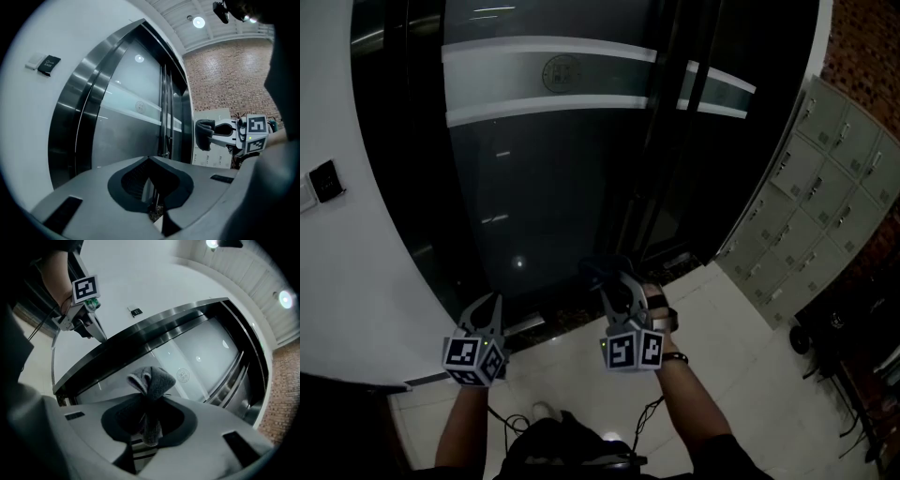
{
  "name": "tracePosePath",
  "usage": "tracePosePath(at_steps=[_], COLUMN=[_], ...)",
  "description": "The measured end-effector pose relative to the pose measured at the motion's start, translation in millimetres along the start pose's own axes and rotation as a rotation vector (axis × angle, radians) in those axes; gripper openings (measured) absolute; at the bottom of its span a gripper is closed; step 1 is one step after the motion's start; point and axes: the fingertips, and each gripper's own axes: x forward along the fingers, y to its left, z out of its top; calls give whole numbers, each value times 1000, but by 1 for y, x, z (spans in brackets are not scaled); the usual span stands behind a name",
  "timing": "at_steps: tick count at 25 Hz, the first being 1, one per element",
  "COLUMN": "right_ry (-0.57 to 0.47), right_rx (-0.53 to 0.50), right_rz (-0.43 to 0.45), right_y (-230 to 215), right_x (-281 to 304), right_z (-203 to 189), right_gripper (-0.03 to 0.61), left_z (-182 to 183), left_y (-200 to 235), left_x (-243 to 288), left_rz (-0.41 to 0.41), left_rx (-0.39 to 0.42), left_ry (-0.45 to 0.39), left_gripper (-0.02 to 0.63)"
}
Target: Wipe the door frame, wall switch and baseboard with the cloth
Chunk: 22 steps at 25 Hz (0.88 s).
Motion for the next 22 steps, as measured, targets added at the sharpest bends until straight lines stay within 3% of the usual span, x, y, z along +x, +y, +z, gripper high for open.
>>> tracePosePath(at_steps=[6,10,14,17,22], right_ry=[-23,-80,-227,-359,-605], right_rx=[-44,-55,-47,-37,-9], right_rz=[37,48,68,117,194], right_y=[-9,-21,-24,-12,7], right_x=[52,115,183,226,280], right_z=[-25,-15,27,66,142], right_gripper=[84,84,84,84,84], left_z=[-20,-22,-3,14,27], left_y=[32,71,110,142,184], left_x=[54,82,91,76,44], left_rz=[58,95,167,274,465], left_rx=[-31,-23,47,114,153], left_ry=[-3,-1,-30,-82,-107], left_gripper=[-8,-8,-8,-8,-8])
